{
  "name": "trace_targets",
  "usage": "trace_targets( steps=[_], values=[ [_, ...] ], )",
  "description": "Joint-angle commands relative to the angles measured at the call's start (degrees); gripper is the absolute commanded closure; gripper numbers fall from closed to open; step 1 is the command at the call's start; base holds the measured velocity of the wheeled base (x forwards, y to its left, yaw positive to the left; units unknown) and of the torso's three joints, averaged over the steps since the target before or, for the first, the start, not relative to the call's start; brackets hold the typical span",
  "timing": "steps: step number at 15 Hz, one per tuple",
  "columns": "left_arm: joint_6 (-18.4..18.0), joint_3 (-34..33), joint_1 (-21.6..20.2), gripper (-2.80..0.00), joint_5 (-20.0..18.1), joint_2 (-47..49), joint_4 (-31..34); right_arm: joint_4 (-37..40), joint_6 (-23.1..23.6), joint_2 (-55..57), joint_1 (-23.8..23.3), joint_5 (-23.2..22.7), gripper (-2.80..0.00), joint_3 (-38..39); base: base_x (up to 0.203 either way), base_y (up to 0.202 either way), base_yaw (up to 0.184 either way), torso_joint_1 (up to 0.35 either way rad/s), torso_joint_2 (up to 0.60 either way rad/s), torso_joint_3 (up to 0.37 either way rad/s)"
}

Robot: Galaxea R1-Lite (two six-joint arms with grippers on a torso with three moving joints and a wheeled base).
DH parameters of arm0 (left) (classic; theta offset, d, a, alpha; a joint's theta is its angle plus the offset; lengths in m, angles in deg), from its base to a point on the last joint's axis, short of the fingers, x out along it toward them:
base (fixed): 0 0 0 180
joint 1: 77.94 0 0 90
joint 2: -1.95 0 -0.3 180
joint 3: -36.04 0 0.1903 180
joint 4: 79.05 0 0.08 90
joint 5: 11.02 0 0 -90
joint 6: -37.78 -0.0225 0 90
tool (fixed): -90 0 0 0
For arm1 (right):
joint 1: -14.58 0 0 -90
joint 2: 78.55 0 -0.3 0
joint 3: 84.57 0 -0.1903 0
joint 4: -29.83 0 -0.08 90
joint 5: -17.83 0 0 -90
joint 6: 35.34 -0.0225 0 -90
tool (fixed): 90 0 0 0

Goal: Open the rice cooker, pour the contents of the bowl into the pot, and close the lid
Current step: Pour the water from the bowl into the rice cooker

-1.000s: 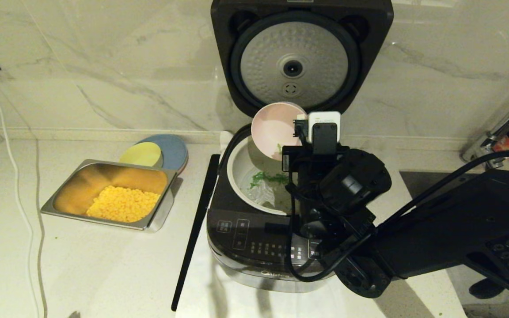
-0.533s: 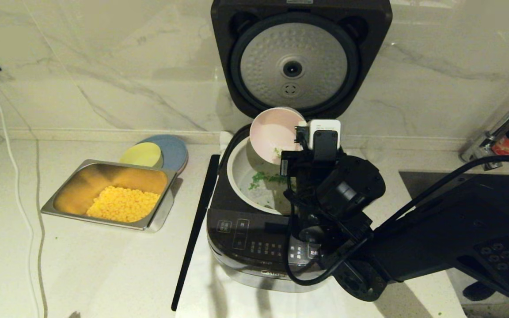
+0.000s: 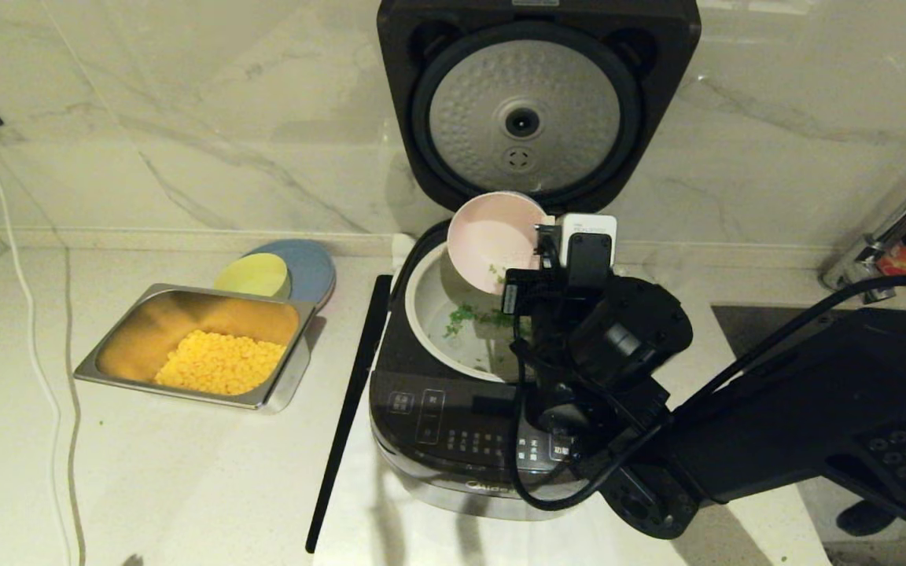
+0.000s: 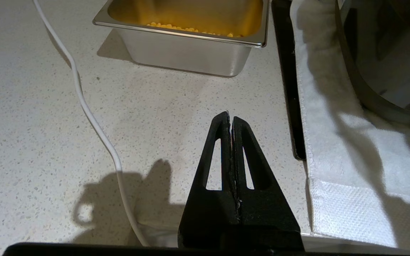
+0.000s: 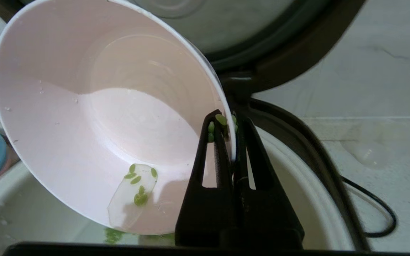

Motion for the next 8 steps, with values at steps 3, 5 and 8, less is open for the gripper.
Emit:
trace_targets(
  steps=[3,5,8],
  values=[
    [-0.03,-0.53,0.00,0.00,0.02,-0.06,-0.02,-0.67,0.42,-3.38,0.13,-0.49,0.00,-0.16,0.000,0.000,0.000,0.000,0.00,0.000],
    [0.04,-0.53,0.00,0.00,0.02,-0.06,-0.02,-0.67,0.70,-4.17,0.66,-0.56,0.00,-0.25,0.000,0.000,0.000,0.000,0.00,0.000],
    [-0.05,-0.53,0.00,0.00,0.02,-0.06,-0.02,-0.67,1.12,-4.70,0.67,-1.90,0.00,-0.21,0.000,0.000,0.000,0.000,0.00,0.000]
  ],
)
